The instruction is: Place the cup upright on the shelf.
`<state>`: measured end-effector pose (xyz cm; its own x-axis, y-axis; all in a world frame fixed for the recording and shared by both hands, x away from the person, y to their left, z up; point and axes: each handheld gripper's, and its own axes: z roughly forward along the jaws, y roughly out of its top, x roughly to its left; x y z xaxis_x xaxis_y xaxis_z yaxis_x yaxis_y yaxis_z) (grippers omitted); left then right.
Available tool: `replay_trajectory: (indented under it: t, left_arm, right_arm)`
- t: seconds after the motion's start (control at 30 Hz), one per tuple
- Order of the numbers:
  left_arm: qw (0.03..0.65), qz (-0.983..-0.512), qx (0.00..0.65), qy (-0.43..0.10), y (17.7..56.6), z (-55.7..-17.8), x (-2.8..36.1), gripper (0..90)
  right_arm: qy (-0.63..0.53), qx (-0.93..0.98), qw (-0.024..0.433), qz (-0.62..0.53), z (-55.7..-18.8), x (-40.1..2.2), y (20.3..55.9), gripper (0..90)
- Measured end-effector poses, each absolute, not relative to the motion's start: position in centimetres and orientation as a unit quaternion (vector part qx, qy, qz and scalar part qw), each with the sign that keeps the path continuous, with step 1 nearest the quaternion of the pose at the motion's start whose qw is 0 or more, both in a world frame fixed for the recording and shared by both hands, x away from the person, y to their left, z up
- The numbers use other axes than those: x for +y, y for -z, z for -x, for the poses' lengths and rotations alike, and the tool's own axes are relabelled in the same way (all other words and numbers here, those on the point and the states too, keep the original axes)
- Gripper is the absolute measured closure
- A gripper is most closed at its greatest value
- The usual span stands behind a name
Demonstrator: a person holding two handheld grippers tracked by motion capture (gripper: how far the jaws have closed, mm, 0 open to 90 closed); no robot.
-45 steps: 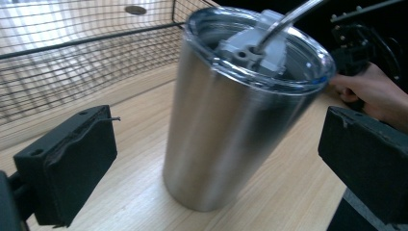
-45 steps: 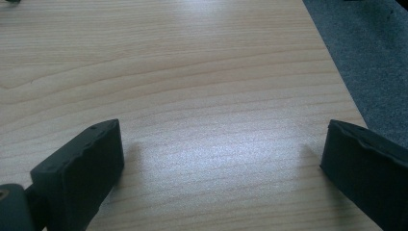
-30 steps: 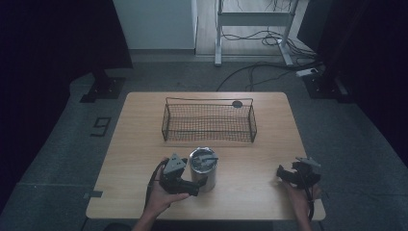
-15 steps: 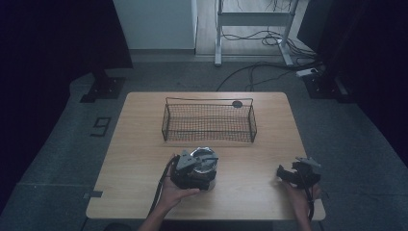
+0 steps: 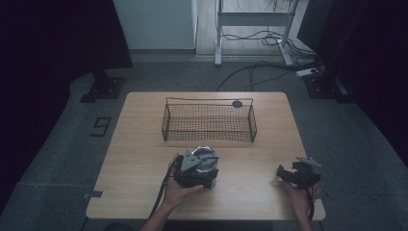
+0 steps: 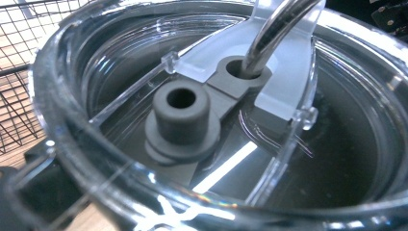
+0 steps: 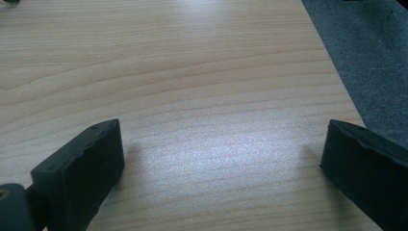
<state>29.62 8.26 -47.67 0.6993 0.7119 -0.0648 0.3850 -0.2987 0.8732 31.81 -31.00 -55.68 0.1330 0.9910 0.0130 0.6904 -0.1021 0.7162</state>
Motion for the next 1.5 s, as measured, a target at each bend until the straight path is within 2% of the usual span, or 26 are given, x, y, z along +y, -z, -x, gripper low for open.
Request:
replay_trajectory:
  t: [0.37,0.63,1.5]
  left_arm:
    - [0.485,-0.787,0.34,-0.174,47.8,-29.5,8.4,3.1]
    - [0.493,-0.79,0.334,-0.149,47.4,-29.6,8.7,3.3]
    - [0.507,-0.772,0.343,-0.171,43.3,-31.0,11.6,3.5]
  right_arm:
    - [-0.26,0.604,0.289,-0.695,-31.8,-31.0,55.7,1.4]
    - [-0.26,0.604,0.289,-0.695,-31.8,-31.0,55.7,1.5]
    - [-0.261,0.604,0.289,-0.695,-31.8,-31.0,55.7,1.6]
